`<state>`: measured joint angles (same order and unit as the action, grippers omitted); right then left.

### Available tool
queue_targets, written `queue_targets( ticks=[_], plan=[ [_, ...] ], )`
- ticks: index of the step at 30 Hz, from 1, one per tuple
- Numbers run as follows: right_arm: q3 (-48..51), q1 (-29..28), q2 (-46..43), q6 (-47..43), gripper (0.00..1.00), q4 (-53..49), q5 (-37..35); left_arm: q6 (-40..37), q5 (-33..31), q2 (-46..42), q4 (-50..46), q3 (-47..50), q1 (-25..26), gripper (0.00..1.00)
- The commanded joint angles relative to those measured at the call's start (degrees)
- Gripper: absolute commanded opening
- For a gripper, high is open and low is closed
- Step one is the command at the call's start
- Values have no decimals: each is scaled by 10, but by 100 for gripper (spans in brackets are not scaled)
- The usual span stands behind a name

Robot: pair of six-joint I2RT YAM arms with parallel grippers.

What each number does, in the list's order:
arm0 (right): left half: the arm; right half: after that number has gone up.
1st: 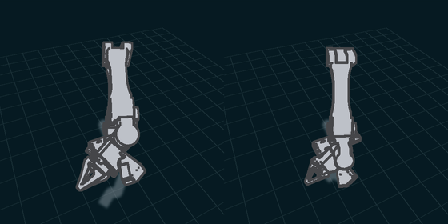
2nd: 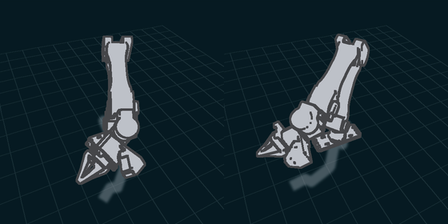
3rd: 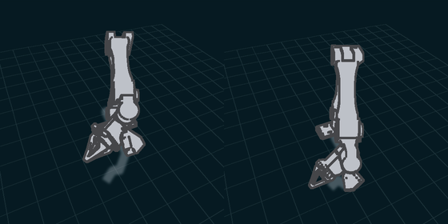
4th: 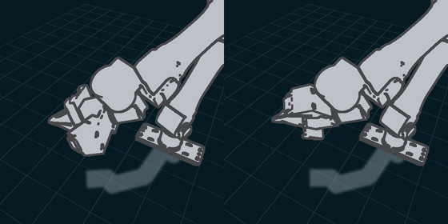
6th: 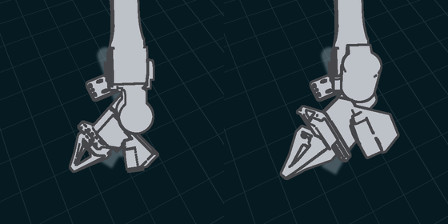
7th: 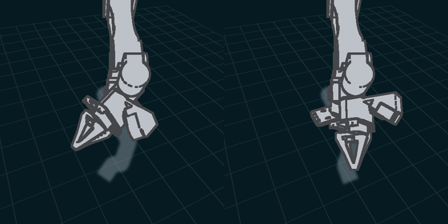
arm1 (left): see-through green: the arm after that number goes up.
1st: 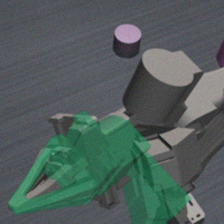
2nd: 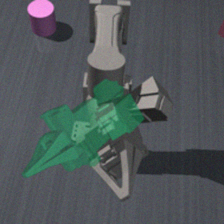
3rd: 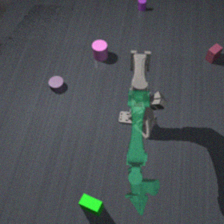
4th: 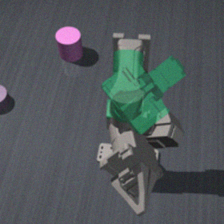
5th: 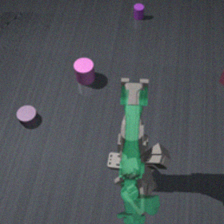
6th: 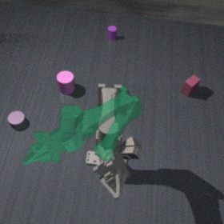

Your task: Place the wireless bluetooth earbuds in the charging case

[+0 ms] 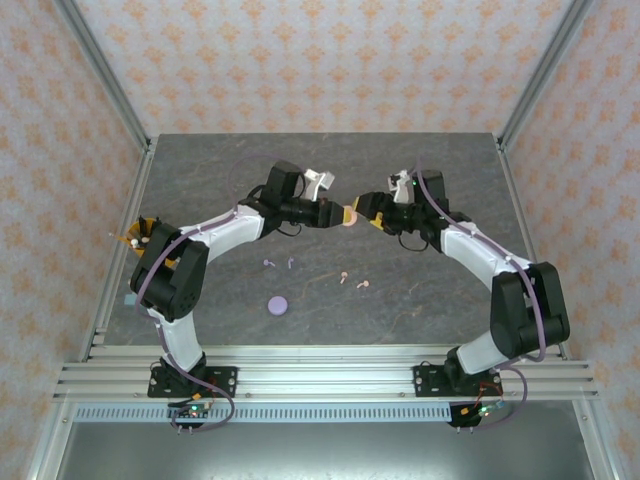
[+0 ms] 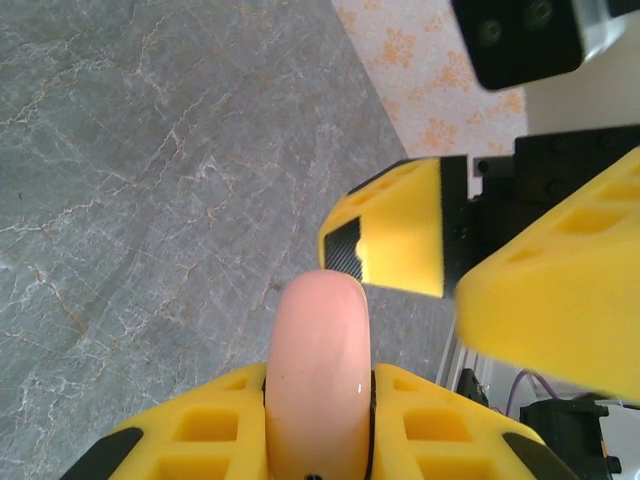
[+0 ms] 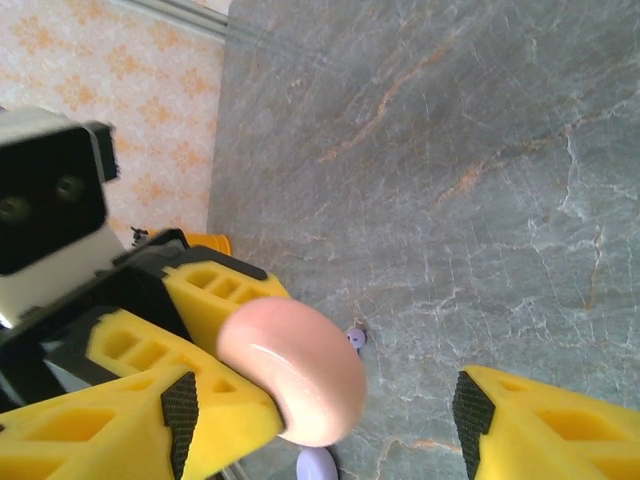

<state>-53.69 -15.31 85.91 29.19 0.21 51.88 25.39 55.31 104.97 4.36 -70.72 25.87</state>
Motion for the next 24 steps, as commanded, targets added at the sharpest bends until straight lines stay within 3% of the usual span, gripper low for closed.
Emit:
queue_targets(
  ticks=[1,16,24],
  plan=[
    [17,-4,10,-15,68,26,10,-10,14,-6,-8,-24,-4,9],
    [3,23,79,25,61,42,-50,-33,31,-35,-35,-18,-8,9],
    [21,27,1,17,61,25,-28,-22,33,-27,-13,-10,-22,9]
  ],
)
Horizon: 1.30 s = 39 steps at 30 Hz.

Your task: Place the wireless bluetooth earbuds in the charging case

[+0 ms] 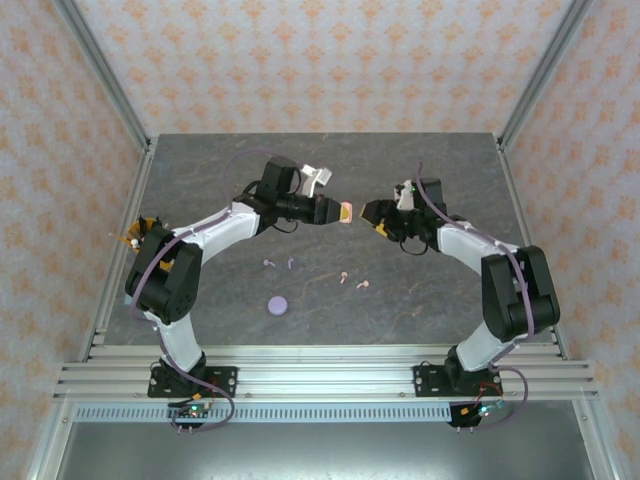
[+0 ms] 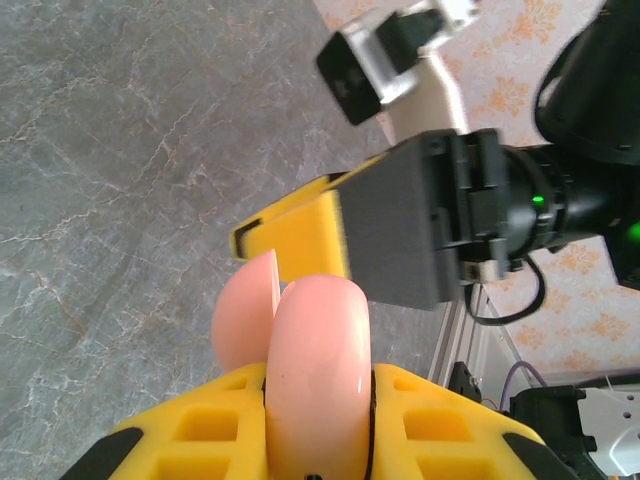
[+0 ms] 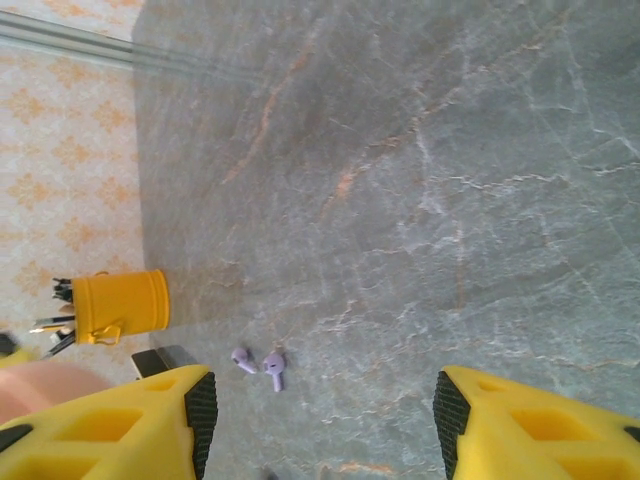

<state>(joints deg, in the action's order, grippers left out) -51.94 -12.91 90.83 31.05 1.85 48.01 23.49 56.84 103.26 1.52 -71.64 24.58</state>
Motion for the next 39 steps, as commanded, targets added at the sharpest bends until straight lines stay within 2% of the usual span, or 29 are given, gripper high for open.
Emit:
queue_targets(
  ticks=[1,5,9,14,39],
  plan=[
    [8,3,-56,0,61,13,21,1,20,-8,21,-1,-11,9],
    [18,2,-70,15,54,57,74,13,28,-4,34,-6,-13,9],
    [17,-3,-64,20,44,76,97,37,40,-4,63,-5,-14,9],
    [2,-15,-55,15,37,81,112,56,51,-3,81,-8,-15,9],
    [-45,-25,-17,8,33,75,117,68,61,-3,85,-18,-15,9]
  ],
)
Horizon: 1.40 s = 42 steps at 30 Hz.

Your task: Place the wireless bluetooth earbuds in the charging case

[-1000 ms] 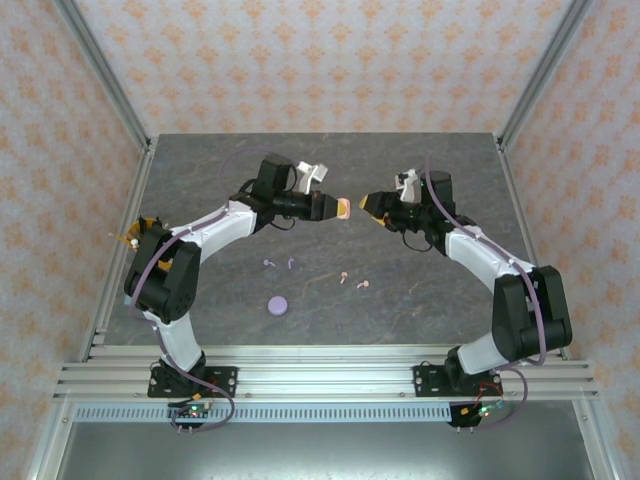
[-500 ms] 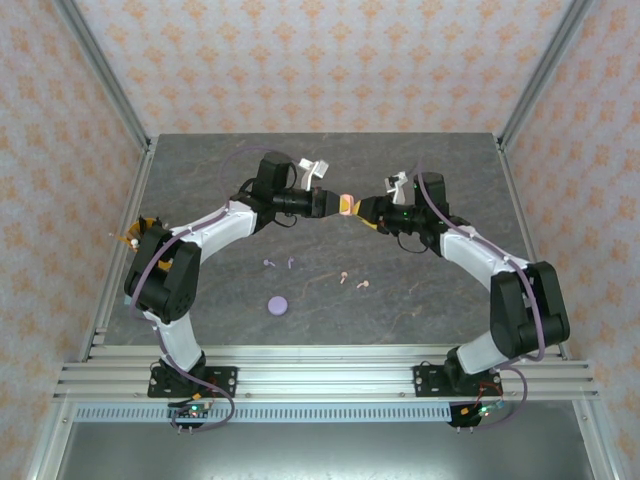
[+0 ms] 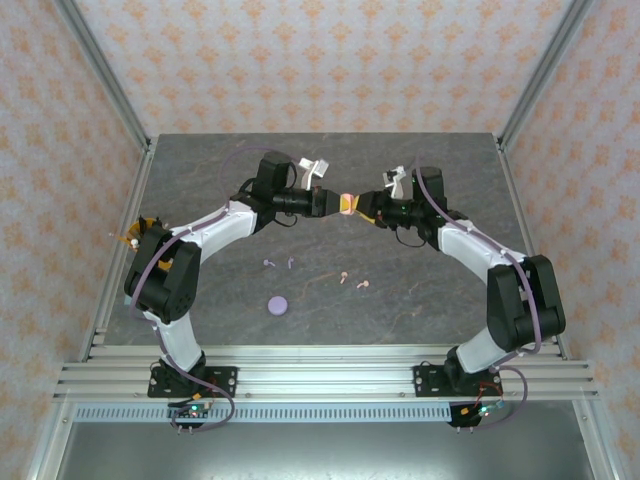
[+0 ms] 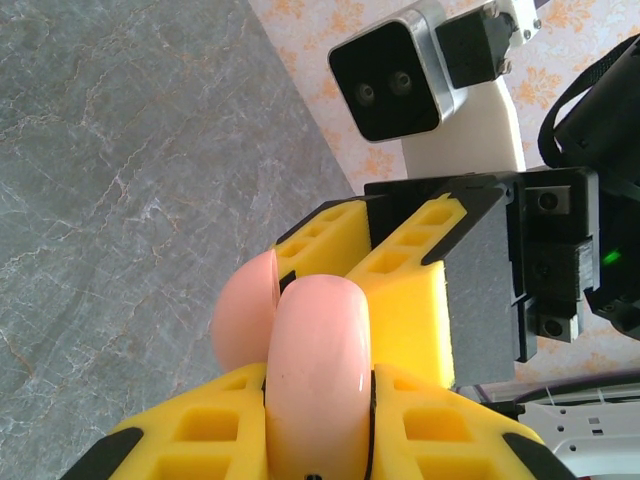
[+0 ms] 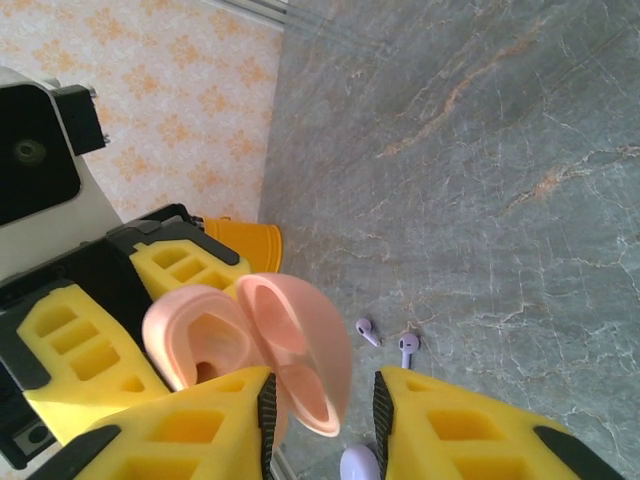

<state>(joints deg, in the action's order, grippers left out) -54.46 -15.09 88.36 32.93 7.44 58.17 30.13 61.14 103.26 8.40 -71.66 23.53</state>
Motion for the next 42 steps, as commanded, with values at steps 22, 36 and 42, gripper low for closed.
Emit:
queue_targets(
  ticks=[22,36,42],
  plan=[
    [-38,-4,30,-14,25,11,5,16,22,-3,21,-25,-2,9],
    [-55,-4,36,-23,8,-10,-2,13,17,1,15,-19,2,18],
    [-67,-4,28,-47,4,-53,-21,11,-8,2,6,-20,1,47]
  ],
)
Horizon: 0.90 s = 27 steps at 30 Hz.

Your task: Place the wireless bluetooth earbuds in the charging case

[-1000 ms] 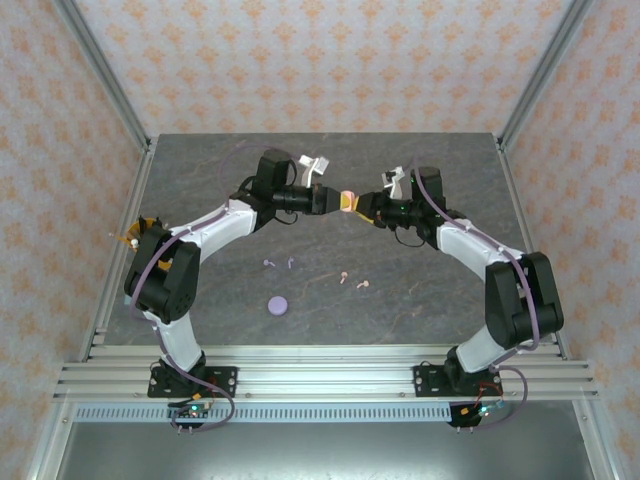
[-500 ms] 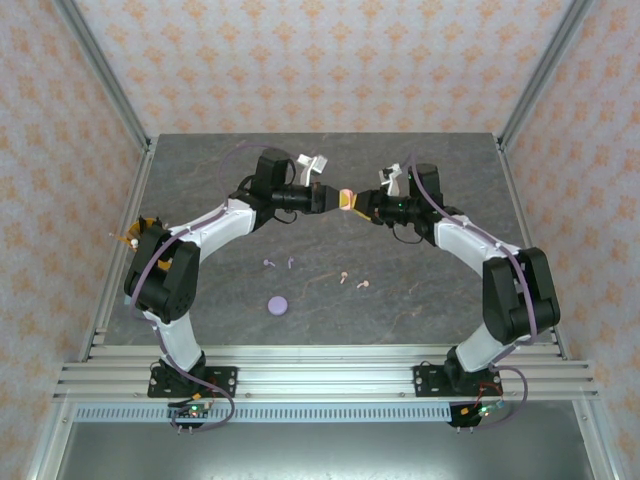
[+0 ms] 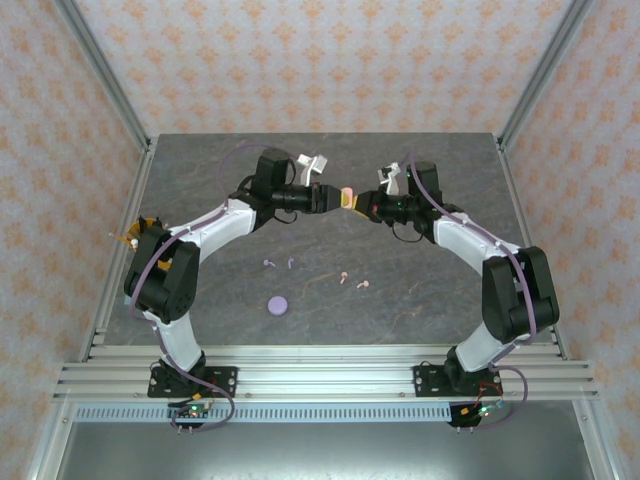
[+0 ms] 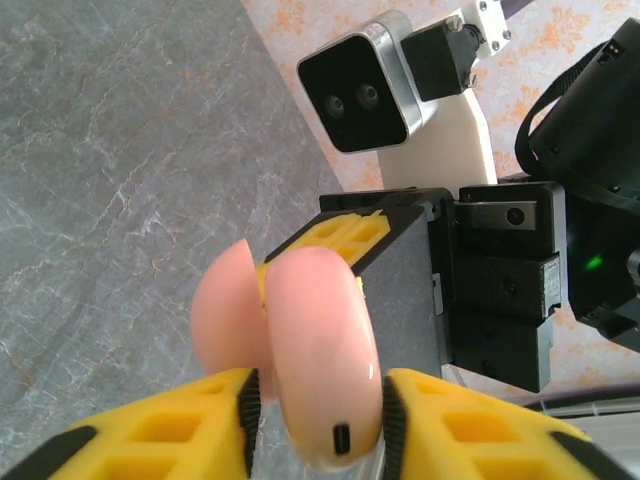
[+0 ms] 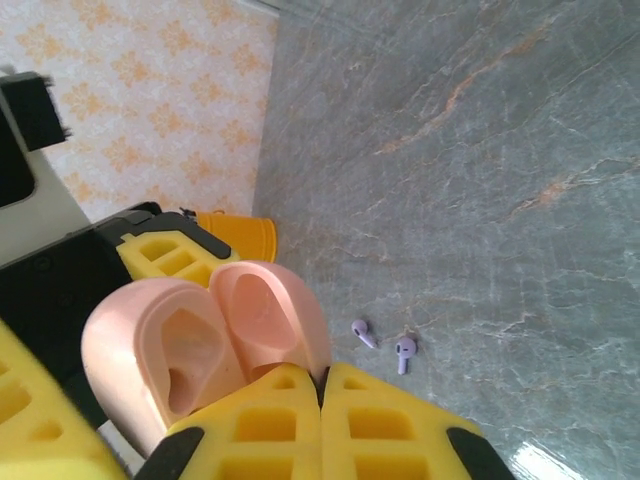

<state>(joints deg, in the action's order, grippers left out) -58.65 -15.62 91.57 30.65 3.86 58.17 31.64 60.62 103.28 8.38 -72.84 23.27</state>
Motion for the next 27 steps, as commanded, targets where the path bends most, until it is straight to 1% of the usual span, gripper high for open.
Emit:
queue_targets(
  ticks=[1,5,11,13,16,20,25,27],
  plan=[
    [-27,1,-5,-31,3,-27,-24,-4,-6,2,5,-9,4,50],
    [-40,1,-11,-57,0,-74,-43,-3,-24,0,0,-13,2,61],
    [-61,1,-12,-105,0,-151,-69,-7,-39,-13,-21,-21,-6,70],
    [-73,1,-12,-127,0,-182,-78,-37,-39,-16,-47,-31,-10,71],
    [-93,1,-11,-166,0,-235,-94,-76,-37,-19,-108,-54,-17,74],
    [-120,0,-8,-214,0,-290,-113,-150,-37,-19,-231,-99,-24,76],
    [-158,-7,0,-263,0,-351,-144,-230,-27,4,-362,-163,-33,77],
    [-172,-12,2,-279,0,-371,-167,-267,-26,16,-417,-191,-34,77]
  ],
)
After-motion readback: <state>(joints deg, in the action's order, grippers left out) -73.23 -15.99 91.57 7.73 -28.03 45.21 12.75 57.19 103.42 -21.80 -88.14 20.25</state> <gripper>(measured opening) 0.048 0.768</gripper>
